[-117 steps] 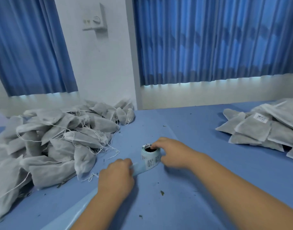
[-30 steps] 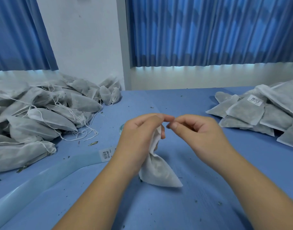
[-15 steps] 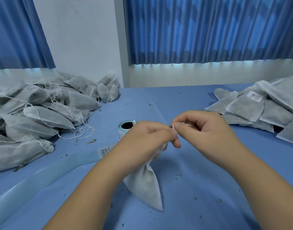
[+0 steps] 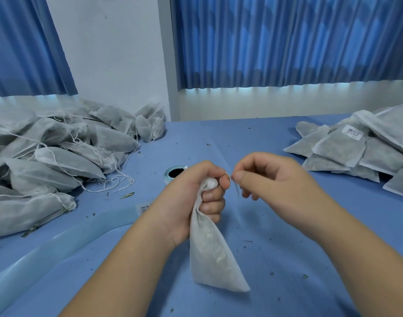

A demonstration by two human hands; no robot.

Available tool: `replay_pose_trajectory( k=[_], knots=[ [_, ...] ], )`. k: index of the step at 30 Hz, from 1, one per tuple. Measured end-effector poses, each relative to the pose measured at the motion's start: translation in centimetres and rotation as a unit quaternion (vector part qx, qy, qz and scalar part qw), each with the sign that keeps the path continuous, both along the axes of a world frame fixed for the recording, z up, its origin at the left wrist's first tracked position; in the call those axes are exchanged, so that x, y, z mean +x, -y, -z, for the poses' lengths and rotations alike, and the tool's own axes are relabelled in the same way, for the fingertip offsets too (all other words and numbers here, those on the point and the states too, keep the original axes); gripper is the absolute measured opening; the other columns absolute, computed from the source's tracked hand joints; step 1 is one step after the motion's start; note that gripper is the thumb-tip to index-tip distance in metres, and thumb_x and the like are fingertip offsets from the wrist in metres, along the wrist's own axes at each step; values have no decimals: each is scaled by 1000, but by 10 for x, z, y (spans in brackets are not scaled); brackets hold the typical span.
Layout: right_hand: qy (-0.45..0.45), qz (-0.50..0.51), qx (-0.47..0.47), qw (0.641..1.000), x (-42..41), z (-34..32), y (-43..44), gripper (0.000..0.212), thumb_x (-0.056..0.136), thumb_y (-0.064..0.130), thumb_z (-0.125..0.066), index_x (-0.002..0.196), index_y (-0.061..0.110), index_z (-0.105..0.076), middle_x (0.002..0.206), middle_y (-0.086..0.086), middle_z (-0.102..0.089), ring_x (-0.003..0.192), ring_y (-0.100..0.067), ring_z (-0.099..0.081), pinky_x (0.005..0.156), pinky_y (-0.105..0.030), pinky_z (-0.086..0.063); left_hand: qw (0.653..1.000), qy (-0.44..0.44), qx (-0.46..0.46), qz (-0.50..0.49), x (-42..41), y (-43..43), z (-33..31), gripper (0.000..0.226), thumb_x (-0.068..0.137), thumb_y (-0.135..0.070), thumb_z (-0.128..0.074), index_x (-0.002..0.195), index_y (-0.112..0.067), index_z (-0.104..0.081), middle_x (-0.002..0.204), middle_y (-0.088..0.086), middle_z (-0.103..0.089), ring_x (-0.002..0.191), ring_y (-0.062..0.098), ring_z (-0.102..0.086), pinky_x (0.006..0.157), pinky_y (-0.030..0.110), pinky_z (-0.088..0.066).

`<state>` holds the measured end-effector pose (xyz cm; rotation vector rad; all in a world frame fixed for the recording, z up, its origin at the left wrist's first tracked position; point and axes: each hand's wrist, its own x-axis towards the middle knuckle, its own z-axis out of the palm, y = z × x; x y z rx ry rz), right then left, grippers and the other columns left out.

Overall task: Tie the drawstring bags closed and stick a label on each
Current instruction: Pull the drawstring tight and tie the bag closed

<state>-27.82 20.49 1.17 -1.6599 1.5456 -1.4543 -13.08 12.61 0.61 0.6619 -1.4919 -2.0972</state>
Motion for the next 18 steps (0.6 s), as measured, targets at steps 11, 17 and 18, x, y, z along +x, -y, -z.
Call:
replay_pose_trajectory(
  k=[11, 17, 18],
  knots=[
    [25, -8, 57, 998, 1, -1, -1, 13, 78, 13, -62, 67, 16, -66, 58, 5, -60, 57, -5, -56, 54, -17, -46, 996, 39, -78, -2, -1, -6, -1, 21, 72, -29, -55, 56, -16, -56, 48, -5, -29, 42, 11, -25, 44, 22, -23],
    [14, -20, 74, 997, 0, -3, -2, 15, 75, 14, -64, 60, 19, -65, 58, 3, -61, 56, -7, -55, 59, -23, -47, 990, 72, -121, 6, 1, -8, -4, 20, 71, -31, -57, 57, -16, -58, 49, -3, -33, 41, 12, -30, 44, 21, -26],
    [15, -25, 77, 997, 0, -4, -3, 12, 71, 19, -62, 59, 21, -65, 58, 3, -61, 56, -7, -55, 60, -24, -47, 989, 73, -128, 0, 2, -8, -4, 19, 70, -30, -58, 58, -16, -59, 49, -3, -34, 41, 12, -31, 43, 21, -28]
  ],
)
